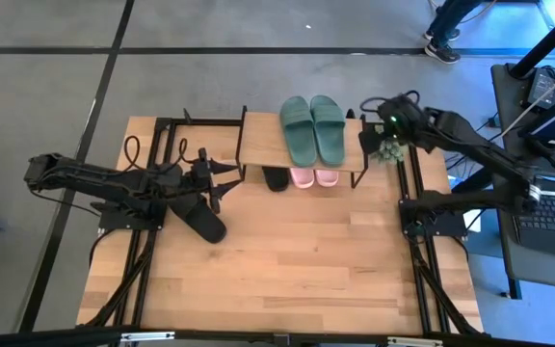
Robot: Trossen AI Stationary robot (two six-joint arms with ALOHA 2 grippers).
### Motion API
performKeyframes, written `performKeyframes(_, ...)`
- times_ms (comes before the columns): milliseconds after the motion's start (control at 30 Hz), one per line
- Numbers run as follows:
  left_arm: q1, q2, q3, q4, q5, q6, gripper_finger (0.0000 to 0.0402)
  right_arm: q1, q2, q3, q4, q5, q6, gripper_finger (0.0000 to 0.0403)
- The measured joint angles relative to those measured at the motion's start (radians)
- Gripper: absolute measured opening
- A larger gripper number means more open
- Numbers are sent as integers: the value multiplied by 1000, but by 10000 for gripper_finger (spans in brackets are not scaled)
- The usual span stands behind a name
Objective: Pick and place slides into the shelf
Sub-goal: Adjust the shelf
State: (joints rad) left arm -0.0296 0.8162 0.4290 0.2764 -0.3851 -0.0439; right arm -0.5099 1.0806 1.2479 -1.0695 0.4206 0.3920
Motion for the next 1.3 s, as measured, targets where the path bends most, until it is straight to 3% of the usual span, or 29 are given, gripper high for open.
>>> performKeyframes(100,0,0,0,-11,0,-19,196,-60,71,41,-55,-84,0,320)
performKeyframes(500,-53,0,0,-42,1,-27,196,-271,225,99,-199,-83,-12,320)
performKeyframes(1000,-132,0,0,-42,1,-29,195,-293,366,99,-182,-93,-11,320)
performKeyframes(1300,-149,0,0,-41,1,-32,195,-292,380,98,-161,-138,-7,320)
